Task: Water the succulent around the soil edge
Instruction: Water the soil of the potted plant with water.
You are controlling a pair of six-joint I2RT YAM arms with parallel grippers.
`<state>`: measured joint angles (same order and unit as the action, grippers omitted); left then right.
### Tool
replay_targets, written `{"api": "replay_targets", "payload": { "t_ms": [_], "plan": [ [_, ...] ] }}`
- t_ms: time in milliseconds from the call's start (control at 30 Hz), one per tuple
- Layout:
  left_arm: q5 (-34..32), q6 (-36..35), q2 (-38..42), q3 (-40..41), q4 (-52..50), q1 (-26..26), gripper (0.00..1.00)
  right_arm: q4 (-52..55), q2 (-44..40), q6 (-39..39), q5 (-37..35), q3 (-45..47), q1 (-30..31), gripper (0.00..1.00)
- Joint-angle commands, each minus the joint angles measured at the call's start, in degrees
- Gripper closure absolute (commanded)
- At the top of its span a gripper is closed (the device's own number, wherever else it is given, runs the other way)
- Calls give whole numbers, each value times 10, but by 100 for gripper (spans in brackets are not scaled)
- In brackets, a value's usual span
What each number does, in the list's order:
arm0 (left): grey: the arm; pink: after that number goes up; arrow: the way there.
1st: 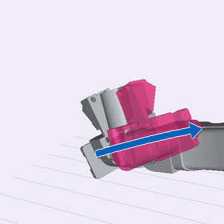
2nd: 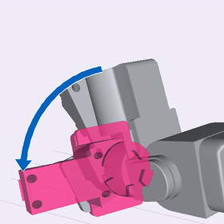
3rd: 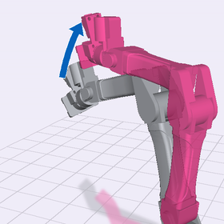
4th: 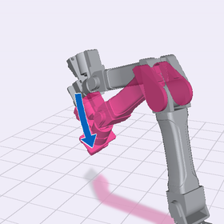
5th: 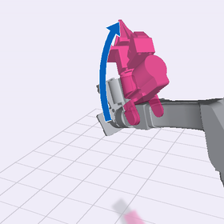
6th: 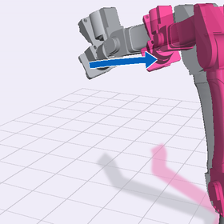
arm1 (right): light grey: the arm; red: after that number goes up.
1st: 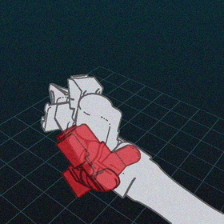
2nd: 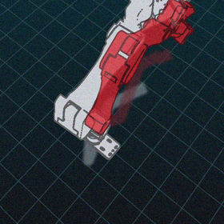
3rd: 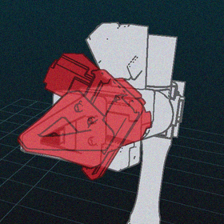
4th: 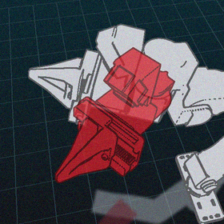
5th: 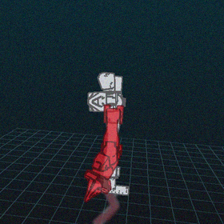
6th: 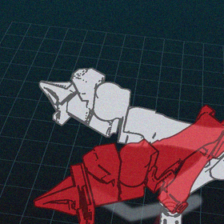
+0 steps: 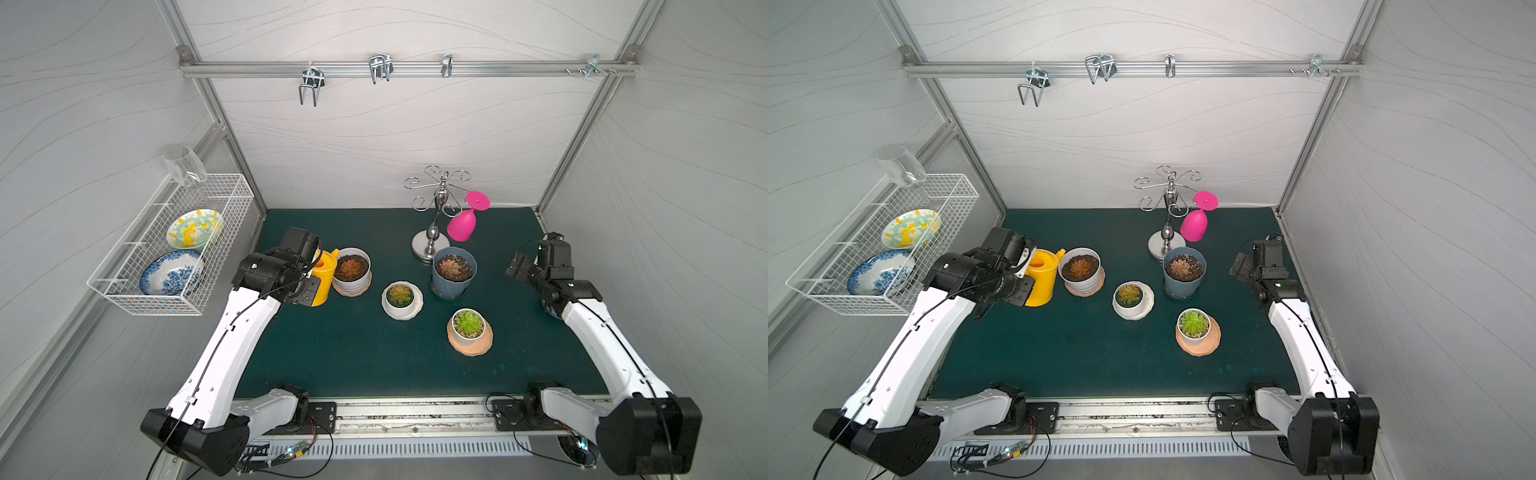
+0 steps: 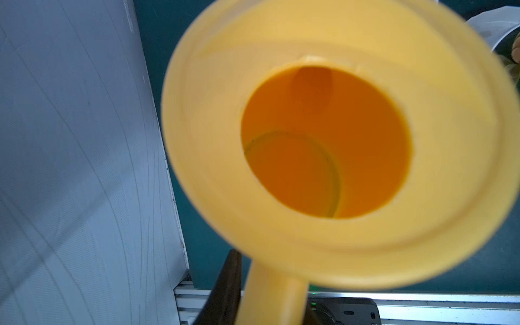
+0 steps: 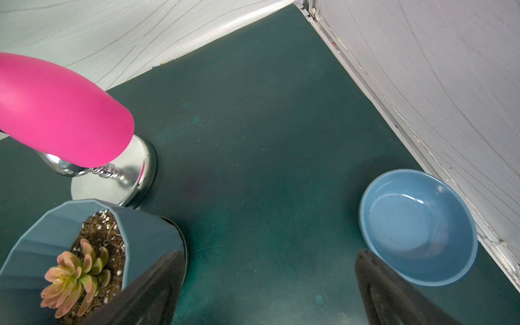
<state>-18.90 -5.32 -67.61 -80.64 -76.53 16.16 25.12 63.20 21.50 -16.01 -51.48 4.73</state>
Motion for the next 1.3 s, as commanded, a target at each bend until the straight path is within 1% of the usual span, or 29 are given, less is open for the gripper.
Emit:
{"api": "replay_targets", "payload": {
  "t_ms": [0,433,733,867,1100,1267],
  "plan": [
    [-30,-21,-6,-1,17,-3,100,8,0,10,-4,-18,-4,1],
    [-54,-45,-51,3,33,-4,100,-4,-29,13,-12,-3,-6,1],
    [-67,-47,-57,10,34,-4,100,-12,-59,20,-37,13,-6,1],
    [-66,-48,-63,10,35,-4,100,-28,-78,17,-28,26,-6,1],
    [-68,-48,-79,2,30,-4,100,-24,-72,18,-25,22,-6,1],
    [-75,-41,-69,13,21,-4,100,-19,-70,20,-25,19,-6,1]
  ]
}}
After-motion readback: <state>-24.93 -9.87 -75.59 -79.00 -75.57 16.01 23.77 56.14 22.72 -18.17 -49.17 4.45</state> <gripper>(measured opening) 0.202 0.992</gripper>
